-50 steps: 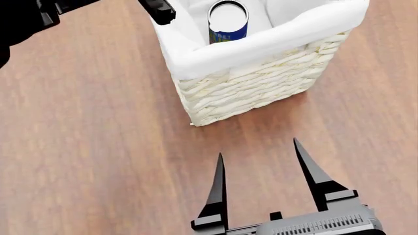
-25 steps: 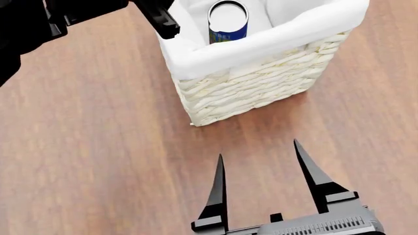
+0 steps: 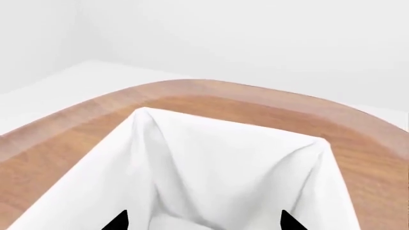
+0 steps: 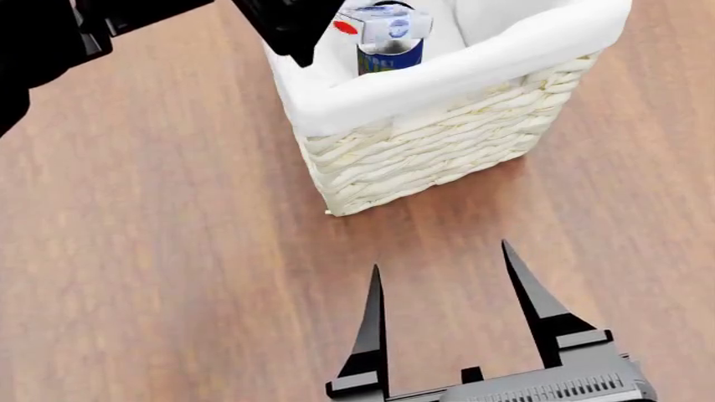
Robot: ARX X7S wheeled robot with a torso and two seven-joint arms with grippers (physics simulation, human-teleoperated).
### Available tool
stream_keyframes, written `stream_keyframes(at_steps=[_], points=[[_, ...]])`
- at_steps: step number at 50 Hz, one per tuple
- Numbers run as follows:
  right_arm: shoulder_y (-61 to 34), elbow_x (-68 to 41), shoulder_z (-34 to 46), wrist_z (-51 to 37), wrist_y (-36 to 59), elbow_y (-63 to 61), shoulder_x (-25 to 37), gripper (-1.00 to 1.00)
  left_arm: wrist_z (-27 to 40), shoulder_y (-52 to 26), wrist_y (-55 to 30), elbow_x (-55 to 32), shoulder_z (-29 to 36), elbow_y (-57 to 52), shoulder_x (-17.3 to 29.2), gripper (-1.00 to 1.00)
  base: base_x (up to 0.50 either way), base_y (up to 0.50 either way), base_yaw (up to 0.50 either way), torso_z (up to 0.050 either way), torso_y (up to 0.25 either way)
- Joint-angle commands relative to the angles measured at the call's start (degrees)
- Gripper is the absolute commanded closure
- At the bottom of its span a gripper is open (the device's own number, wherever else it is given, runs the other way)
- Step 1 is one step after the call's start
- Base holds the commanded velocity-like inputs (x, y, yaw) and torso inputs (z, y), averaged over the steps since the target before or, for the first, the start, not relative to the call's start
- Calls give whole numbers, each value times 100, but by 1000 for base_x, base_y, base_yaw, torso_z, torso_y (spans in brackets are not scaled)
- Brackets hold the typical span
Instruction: Pick up the alphabet soup and the cream cheese box, and put them in the basket.
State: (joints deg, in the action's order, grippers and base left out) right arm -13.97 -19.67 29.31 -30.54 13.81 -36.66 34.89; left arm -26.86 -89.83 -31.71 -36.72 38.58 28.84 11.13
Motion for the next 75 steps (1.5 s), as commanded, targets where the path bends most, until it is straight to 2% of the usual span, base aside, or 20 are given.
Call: stream_keyframes(at_steps=[1, 19, 26, 30, 31, 33, 36, 37, 39, 43, 44, 45, 49, 59, 67, 73, 75], points=[[-6, 1, 9, -13, 26, -30, 11, -100, 19, 3, 4, -47, -10, -25, 4, -100, 0, 0, 0, 0, 0], [-19, -6, 30, 17, -28, 52, -11, -100, 69, 41, 46, -80, -29, -77, 50, -100, 0, 0, 0, 0, 0], [-34, -5, 40, 20, -14, 63, -13, -100, 208, 115, -24, -124, -43, -543, 186, -100, 0, 0, 0, 0, 0], [-34, 20, 69, 22, -10, 80, -22, -100, 937, 292, 175, 169, -124, -1173, 338, -100, 0, 0, 0, 0, 0], [-30, 25, 78, 27, -24, 97, -31, -100, 1282, 371, 402, 550, -11, -1278, 378, -100, 0, 0, 0, 0, 0], [-34, 49, 111, 34, -32, 116, -54, -100, 1499, 590, 375, 284, -290, -1621, 422, -100, 0, 0, 0, 0, 0], [-40, 38, 109, 34, -24, 113, -52, -100, 1832, 800, 561, 352, -415, -1783, 418, -100, 0, 0, 0, 0, 0], [-40, 42, 107, 38, -23, 120, -42, -100, 2207, 965, 851, 820, -276, -1857, 456, -100, 0, 0, 0, 0, 0], [-50, 33, 95, 30, -10, 124, -40, -100, 2302, 1169, 885, 626, -443, -2006, 454, -100, 0, 0, 0, 0, 0], [-58, 18, 83, 22, -4, 130, -42, -100, 2937, 1711, 1422, 900, -640, -2324, 472, -100, 0, 0, 0, 0, 0], [-55, 27, 88, 22, -9, 136, -43, -100, 3194, 1811, 1505, 1052, -671, -2355, 462, -100, 0, 0, 0, 0, 0], [-55, 32, 98, 24, -2, 135, -42, -100, 3632, 1976, 1754, 1643, -501, -2389, 505, -100, 0, 0, 0, 0, 0], [-67, 35, 104, 27, 2, 142, -45, -100, 3951, 2549, 2028, 1629, -616, -2877, 577, -100, 0, 0, 0, 0, 0], [-159, -63, 12, 13, 29, 133, -53, -100, 4823, 3561, 2013, 1975, -551, -4183, 790, -100, 0, 0, 0, 0, 0], [-213, -163, -139, -69, 61, 45, -29, -100, 5242, 4147, 2000, 2274, -413, -4901, 950, -100, 0, 0, 0, 0, 0], [-159, -111, -71, -43, -36, 87, -66, -100, 5232, 4569, 2071, 1932, -459, -5228, 1039, -100, 0, 0, 0, 0, 0], [-166, -117, -61, -34, -33, 91, -73, -100, 5323, 4605, 1981, 2076, -398, -5438, 1095, -100, 0, 0, 0, 0, 0]])
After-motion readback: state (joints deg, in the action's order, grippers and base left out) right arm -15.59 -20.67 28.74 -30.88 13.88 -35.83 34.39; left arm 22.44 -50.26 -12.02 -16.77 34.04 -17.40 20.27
